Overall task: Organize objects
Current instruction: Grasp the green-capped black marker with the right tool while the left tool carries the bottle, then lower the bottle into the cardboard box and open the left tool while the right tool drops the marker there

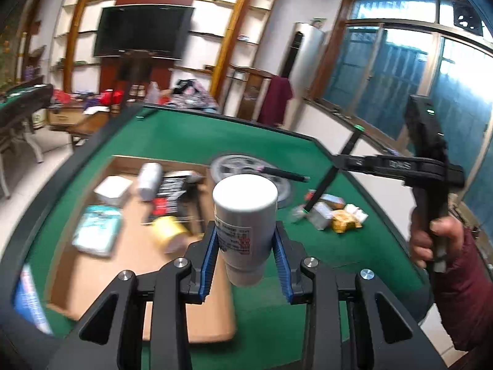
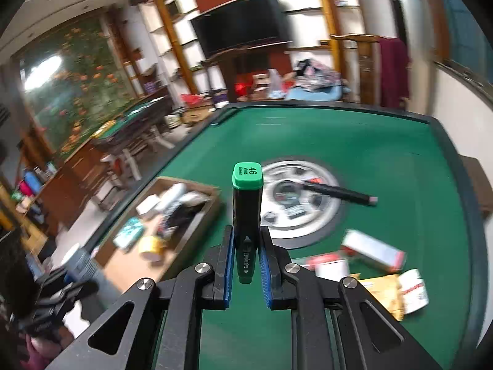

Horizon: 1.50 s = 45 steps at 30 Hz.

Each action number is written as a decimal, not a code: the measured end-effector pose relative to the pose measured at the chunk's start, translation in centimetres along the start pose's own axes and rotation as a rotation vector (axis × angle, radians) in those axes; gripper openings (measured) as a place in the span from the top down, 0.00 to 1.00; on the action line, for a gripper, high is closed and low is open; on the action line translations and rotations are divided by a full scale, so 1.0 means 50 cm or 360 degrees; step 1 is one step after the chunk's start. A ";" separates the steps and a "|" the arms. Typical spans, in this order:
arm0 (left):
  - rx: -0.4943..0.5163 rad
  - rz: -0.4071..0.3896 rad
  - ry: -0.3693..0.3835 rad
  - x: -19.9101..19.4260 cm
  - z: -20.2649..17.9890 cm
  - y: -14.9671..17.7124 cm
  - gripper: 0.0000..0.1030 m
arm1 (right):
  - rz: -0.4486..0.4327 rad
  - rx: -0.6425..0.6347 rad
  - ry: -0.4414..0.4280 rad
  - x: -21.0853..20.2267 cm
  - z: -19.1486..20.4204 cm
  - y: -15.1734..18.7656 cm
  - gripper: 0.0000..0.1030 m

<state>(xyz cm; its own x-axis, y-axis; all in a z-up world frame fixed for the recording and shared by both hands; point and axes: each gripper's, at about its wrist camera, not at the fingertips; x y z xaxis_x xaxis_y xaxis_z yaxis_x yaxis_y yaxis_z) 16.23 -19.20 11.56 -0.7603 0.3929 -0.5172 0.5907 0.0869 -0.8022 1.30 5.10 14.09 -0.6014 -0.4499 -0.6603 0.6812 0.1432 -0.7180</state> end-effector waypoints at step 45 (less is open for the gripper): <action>-0.0268 0.0390 -0.0335 0.147 0.275 -0.033 0.52 | 0.0630 0.0126 -0.0393 0.458 0.302 0.029 0.84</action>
<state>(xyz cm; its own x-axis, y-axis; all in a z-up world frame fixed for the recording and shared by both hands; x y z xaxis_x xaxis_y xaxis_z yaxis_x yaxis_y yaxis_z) 5.96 -29.06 4.97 -0.6194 0.2250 -0.7521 0.7850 0.1702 -0.5956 -5.18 -18.34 1.27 -0.1782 -0.5716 -0.8009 0.8736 0.2828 -0.3961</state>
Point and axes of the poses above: each gripper's, at about its wrist camera, not at the fingertips, and x roughly the way its jaws point, z to its left, y to its underside, and after that the axes turned 3 degrees about y, right-handed
